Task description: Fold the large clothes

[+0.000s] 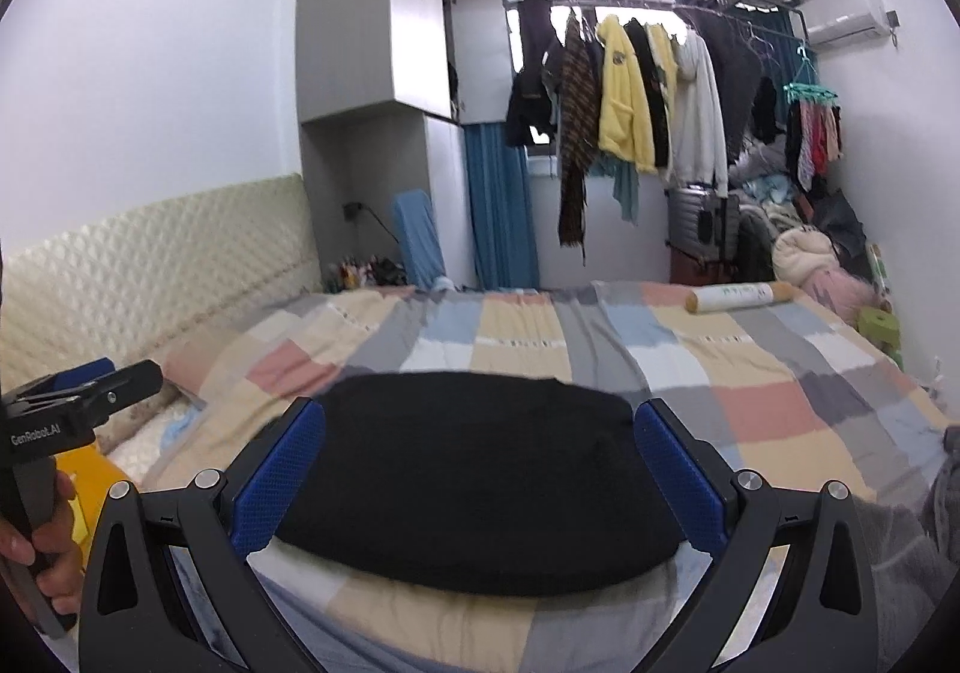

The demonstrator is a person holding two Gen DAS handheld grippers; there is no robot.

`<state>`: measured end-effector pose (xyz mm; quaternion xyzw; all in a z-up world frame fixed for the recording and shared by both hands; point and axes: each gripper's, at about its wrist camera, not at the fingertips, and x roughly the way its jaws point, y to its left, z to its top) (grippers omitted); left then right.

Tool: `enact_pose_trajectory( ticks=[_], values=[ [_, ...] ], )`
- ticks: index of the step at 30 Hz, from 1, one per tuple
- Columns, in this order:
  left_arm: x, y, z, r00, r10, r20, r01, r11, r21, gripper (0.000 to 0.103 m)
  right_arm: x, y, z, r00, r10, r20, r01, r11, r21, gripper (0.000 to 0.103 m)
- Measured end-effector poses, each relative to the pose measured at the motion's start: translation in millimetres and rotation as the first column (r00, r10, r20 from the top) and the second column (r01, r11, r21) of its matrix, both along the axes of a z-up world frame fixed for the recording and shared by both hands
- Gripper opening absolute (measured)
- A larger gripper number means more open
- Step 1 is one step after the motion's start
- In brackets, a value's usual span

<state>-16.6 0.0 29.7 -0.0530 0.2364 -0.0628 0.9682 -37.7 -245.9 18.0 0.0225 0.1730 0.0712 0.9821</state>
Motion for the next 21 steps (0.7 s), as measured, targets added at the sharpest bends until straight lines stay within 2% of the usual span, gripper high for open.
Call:
enact_pose_trajectory(
  ticks=[9,21],
  values=[
    [3.8,-4.0,-30.9,0.998,0.004,-0.059,-0.005,1.000,-0.025,0.103,-3.8,-0.7,-40.1,0.998,-0.009,-0.068,0.010,1.000,0.003,0.103],
    [15.2,-9.9,-62.9,0.989,0.000,-0.148,-0.002,1.000,-0.012,0.103,2.4,-9.0,-78.3,0.984,-0.049,-0.169,0.050,0.999,0.001,0.103]
  ],
)
